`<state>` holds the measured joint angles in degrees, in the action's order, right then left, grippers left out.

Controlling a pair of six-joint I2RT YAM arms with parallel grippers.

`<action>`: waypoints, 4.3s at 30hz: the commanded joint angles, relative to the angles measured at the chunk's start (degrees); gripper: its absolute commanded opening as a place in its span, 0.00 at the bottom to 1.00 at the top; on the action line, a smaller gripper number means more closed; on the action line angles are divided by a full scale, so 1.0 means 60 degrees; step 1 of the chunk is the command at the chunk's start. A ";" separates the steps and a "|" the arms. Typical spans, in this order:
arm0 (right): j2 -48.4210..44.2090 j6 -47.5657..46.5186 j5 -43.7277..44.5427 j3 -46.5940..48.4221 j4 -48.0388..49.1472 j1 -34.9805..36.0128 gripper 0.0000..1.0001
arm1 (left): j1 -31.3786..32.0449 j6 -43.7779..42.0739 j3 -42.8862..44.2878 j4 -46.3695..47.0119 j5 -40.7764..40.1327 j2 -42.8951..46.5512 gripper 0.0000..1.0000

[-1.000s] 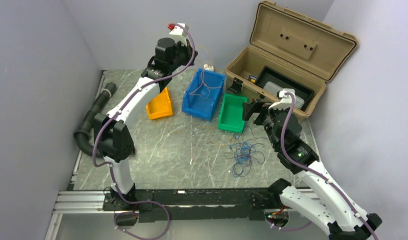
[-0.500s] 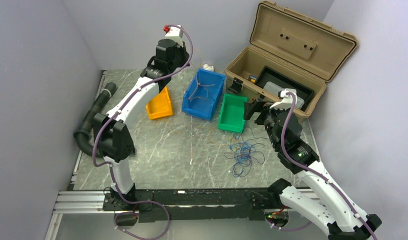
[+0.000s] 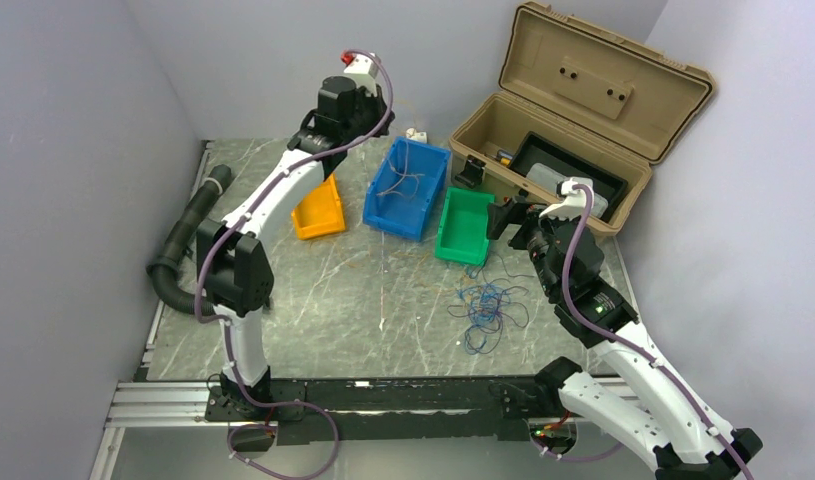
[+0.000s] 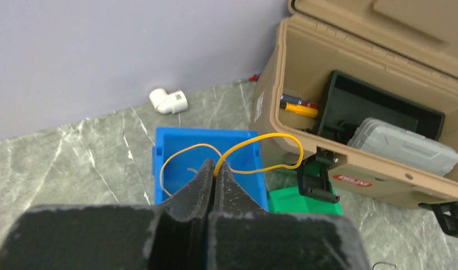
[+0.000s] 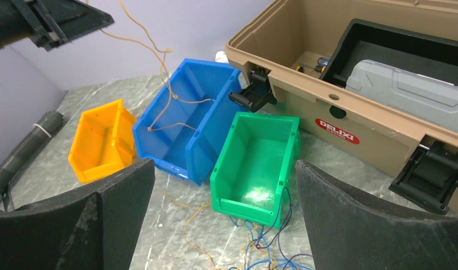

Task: Untangle the cables
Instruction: Place the cable in the bin, then untie the cable.

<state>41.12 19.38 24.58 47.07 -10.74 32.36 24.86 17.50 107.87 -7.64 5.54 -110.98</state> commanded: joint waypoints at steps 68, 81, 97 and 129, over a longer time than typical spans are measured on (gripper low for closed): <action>0.0733 0.2083 -0.2141 -0.1371 -0.2237 -0.0063 0.98 | 0.1036 0.1032 -0.9392 -0.0751 -0.1436 0.6945 0.99; 0.1931 0.1665 -0.3495 -0.1489 -0.1193 -0.0058 0.96 | 0.0705 0.0848 -0.9385 -0.0045 -0.1014 0.4702 0.98; 0.1948 0.1524 -0.3526 -0.1348 -0.1065 -0.0063 0.96 | 0.1071 0.0254 -0.7810 -0.0189 0.0195 0.2080 0.87; 0.1527 0.1569 -0.3583 -0.1341 -0.1171 -0.0063 0.96 | 0.0956 0.1968 -0.8872 0.2913 0.4931 0.1544 0.93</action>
<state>50.70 28.95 3.90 37.21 -19.62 32.12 28.40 30.96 52.03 11.75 36.12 -99.90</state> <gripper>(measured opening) 0.959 0.926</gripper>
